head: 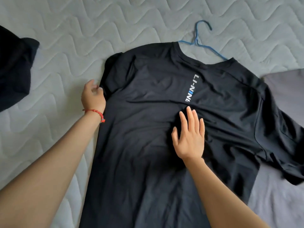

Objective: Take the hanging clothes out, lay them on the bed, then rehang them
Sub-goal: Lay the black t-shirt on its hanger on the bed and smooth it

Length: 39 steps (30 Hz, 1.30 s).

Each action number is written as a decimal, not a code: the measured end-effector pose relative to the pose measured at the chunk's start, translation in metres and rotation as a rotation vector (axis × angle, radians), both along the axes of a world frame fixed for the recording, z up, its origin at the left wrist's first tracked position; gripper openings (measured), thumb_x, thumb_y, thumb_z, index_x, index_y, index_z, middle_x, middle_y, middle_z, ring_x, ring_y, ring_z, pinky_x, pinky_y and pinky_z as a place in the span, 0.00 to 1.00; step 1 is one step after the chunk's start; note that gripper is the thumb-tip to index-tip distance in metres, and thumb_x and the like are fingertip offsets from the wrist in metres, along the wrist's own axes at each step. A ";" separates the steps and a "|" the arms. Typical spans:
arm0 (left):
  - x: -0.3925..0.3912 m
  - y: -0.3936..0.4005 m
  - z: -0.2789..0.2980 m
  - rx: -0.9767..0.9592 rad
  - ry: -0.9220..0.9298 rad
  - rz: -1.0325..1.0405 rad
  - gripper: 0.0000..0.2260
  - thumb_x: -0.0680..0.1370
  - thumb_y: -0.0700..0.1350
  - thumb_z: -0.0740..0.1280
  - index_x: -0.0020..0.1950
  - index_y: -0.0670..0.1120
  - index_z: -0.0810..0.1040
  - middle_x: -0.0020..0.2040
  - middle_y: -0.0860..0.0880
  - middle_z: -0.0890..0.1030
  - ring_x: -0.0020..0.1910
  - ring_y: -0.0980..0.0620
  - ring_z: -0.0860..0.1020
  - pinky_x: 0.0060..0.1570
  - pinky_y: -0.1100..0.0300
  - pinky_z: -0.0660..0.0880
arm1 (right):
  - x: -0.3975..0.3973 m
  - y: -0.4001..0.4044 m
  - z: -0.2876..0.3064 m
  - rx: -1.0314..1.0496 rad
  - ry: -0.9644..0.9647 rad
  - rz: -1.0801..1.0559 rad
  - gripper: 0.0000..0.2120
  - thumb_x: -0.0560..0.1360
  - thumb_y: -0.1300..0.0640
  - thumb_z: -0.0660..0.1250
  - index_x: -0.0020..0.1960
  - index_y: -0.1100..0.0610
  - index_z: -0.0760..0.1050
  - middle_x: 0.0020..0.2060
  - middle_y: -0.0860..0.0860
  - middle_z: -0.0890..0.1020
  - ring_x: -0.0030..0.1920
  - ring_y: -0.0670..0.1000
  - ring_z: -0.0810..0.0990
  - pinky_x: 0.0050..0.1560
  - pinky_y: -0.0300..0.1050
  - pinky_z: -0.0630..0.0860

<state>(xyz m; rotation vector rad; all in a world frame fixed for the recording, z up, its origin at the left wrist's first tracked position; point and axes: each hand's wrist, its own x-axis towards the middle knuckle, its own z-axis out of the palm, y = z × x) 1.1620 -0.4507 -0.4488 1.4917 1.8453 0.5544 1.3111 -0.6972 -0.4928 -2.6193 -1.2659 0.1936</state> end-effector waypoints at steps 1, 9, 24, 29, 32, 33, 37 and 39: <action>0.003 0.008 0.001 -0.032 -0.031 0.013 0.17 0.76 0.37 0.61 0.65 0.39 0.71 0.61 0.37 0.77 0.60 0.42 0.75 0.58 0.63 0.68 | 0.000 0.000 0.000 0.001 0.003 0.001 0.25 0.74 0.50 0.55 0.69 0.58 0.66 0.71 0.57 0.66 0.72 0.55 0.58 0.72 0.49 0.46; 0.039 0.027 0.022 -0.308 -0.276 0.039 0.16 0.72 0.33 0.67 0.60 0.36 0.76 0.36 0.51 0.81 0.40 0.52 0.76 0.45 0.61 0.73 | 0.001 0.004 0.001 -0.069 -0.017 0.005 0.25 0.73 0.50 0.54 0.69 0.57 0.63 0.71 0.57 0.66 0.72 0.56 0.57 0.72 0.50 0.45; 0.056 0.004 0.014 -0.131 0.025 -0.359 0.25 0.72 0.52 0.69 0.66 0.44 0.71 0.63 0.44 0.73 0.62 0.49 0.73 0.55 0.65 0.66 | 0.001 0.007 -0.001 -0.111 -0.075 0.009 0.26 0.72 0.51 0.54 0.69 0.58 0.63 0.71 0.57 0.62 0.71 0.57 0.58 0.72 0.51 0.46; 0.081 -0.008 0.009 -0.049 0.080 -0.468 0.20 0.72 0.49 0.70 0.60 0.40 0.75 0.56 0.42 0.80 0.55 0.44 0.77 0.53 0.57 0.74 | 0.001 0.007 -0.001 -0.107 -0.073 0.008 0.26 0.72 0.51 0.54 0.68 0.59 0.64 0.71 0.58 0.63 0.71 0.58 0.58 0.72 0.51 0.46; 0.076 -0.006 0.008 0.012 0.147 -0.424 0.09 0.74 0.42 0.67 0.46 0.36 0.77 0.46 0.36 0.81 0.44 0.38 0.78 0.46 0.52 0.75 | 0.001 0.007 -0.001 -0.115 -0.081 0.013 0.26 0.71 0.51 0.54 0.68 0.59 0.64 0.70 0.57 0.62 0.71 0.58 0.58 0.72 0.51 0.46; 0.070 -0.002 0.008 0.032 0.135 -0.379 0.09 0.74 0.41 0.67 0.41 0.35 0.76 0.42 0.34 0.81 0.42 0.37 0.78 0.42 0.53 0.73 | 0.001 0.008 -0.002 -0.117 -0.083 0.013 0.26 0.71 0.51 0.54 0.68 0.59 0.64 0.70 0.57 0.61 0.71 0.58 0.58 0.72 0.51 0.46; 0.022 0.025 0.010 0.081 0.102 -0.037 0.11 0.74 0.41 0.67 0.52 0.35 0.80 0.49 0.34 0.82 0.49 0.39 0.80 0.48 0.54 0.72 | 0.001 0.007 -0.002 -0.120 -0.084 0.016 0.26 0.72 0.51 0.54 0.68 0.59 0.64 0.70 0.58 0.62 0.71 0.58 0.58 0.72 0.51 0.46; -0.010 0.038 0.009 0.041 0.118 0.144 0.13 0.74 0.41 0.66 0.54 0.34 0.79 0.52 0.33 0.81 0.50 0.40 0.79 0.51 0.54 0.72 | 0.001 0.007 -0.002 -0.122 -0.084 0.015 0.26 0.72 0.51 0.54 0.68 0.59 0.64 0.70 0.58 0.62 0.71 0.58 0.58 0.72 0.52 0.46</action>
